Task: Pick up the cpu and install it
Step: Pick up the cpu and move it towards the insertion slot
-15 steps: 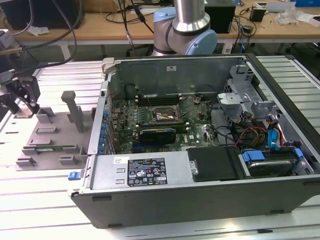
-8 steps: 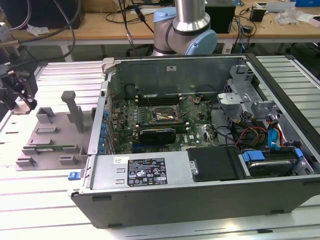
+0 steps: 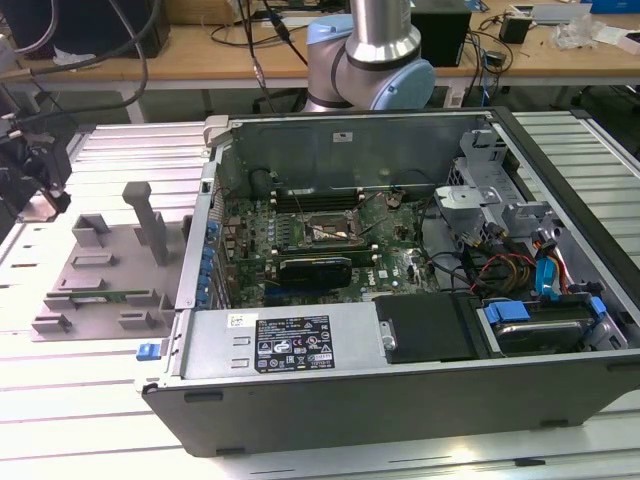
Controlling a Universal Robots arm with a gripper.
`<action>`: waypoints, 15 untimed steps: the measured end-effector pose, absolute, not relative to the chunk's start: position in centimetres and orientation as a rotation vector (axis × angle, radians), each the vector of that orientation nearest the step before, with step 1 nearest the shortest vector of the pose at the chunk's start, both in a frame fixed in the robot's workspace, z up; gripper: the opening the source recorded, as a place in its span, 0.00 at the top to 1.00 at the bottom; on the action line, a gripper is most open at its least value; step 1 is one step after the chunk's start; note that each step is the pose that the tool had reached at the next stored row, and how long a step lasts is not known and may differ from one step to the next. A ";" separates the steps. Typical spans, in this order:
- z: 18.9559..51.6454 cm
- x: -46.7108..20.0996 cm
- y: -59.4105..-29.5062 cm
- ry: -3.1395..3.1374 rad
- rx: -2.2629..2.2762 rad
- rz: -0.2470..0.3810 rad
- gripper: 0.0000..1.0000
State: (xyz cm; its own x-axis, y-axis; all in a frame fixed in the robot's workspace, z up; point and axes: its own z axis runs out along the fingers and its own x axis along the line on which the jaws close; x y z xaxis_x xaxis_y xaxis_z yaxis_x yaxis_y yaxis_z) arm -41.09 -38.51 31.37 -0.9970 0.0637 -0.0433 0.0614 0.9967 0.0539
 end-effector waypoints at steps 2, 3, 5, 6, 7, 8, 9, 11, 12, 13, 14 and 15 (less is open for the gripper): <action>31.8 -41.1 -38.5 3.094 0.097 0.082 0.46; 31.9 -41.1 -38.5 3.094 0.097 0.082 0.46; 32.3 -41.1 -38.5 3.094 0.097 0.083 0.46; 32.5 -41.1 -38.5 3.094 0.097 0.084 0.46; 32.9 -41.1 -38.5 3.094 0.097 0.084 0.46; 33.0 -41.1 -38.5 3.094 0.097 0.085 0.46; 33.2 -41.1 -38.5 3.094 0.097 0.086 0.46; 33.9 -41.1 -38.5 3.094 0.097 0.089 0.46; 34.1 -41.1 -38.5 3.094 0.097 0.090 0.46; 34.2 -41.1 -38.5 3.094 0.097 0.090 0.46; 34.4 -41.1 -38.5 3.094 0.097 0.090 0.46; 34.5 -41.1 -38.5 3.094 0.097 0.091 0.46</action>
State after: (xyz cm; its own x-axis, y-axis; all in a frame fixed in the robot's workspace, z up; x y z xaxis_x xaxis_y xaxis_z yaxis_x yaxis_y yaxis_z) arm -41.09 -38.51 34.53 -0.9970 0.0639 -0.0429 0.0613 0.9963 0.0600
